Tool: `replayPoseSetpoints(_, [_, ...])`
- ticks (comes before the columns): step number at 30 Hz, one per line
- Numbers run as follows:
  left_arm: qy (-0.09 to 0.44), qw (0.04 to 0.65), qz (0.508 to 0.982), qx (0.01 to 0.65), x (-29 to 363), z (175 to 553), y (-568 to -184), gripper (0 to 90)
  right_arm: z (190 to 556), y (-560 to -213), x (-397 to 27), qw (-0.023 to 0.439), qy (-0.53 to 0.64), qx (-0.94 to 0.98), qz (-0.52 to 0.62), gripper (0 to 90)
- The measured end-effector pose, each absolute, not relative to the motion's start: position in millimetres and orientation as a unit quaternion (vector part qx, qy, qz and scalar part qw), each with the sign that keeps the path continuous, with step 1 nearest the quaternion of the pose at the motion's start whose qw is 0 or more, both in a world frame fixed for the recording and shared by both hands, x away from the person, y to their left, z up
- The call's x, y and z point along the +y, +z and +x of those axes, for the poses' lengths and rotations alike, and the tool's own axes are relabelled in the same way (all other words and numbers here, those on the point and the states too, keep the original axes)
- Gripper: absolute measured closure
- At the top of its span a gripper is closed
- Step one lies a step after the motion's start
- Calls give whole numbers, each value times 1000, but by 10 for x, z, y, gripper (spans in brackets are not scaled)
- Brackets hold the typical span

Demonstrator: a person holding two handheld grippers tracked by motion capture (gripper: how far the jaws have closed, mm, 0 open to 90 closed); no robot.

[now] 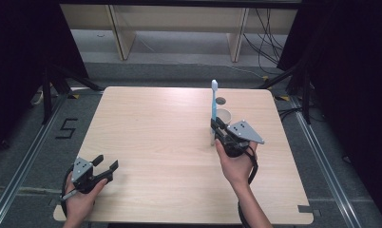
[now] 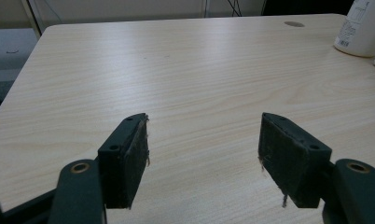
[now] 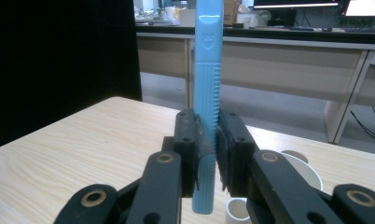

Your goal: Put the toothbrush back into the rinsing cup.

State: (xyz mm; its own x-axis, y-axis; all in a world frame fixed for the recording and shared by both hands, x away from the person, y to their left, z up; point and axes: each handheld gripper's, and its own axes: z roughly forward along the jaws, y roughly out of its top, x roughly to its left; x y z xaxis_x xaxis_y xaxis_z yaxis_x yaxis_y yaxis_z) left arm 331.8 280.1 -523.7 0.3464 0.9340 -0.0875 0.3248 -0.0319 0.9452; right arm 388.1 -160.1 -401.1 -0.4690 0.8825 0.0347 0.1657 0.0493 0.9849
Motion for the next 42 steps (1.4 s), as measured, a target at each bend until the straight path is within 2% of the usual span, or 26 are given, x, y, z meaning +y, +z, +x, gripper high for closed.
replayPoseSetpoints(8, [306,499,649,485,2805,3318,-5237,328,3952,-4047,-1670,337,555,642,408,793])
replayPoseSetpoints(9, [306,499,649,485,2805,3318,-5237,328,3961,-4051,-1670,325,560,641,413,793])
replayPoseSetpoints(21, [309,497,652,482,2808,3295,-5229,328,4034,-4027,-1739,337,563,626,421,794])
replayPoseSetpoints(26, [308,499,652,481,2810,3291,-5230,328,4046,-4017,-1760,353,558,624,419,793])
replayPoseSetpoints(42, [308,505,649,479,2812,3300,-5237,328,4174,-4098,-1768,346,556,620,432,793])
